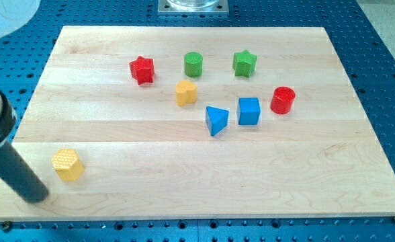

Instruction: Push the hexagon diagonally to the heart

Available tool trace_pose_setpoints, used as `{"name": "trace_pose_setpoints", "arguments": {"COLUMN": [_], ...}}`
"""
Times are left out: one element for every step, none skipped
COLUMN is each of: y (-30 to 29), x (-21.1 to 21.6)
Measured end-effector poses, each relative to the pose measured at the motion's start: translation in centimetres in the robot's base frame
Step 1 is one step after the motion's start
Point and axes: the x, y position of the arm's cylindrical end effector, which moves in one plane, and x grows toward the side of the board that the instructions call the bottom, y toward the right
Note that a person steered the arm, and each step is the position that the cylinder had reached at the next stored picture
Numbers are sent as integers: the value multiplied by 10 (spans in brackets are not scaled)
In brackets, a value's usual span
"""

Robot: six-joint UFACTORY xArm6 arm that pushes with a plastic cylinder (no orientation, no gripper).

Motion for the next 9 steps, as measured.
{"name": "trace_pose_setpoints", "arguments": {"y": [55,102,87,65,12,-21,-15,22,61], "x": [-25,-66,-109,-62,-38,-68,-121,-133,-128]}}
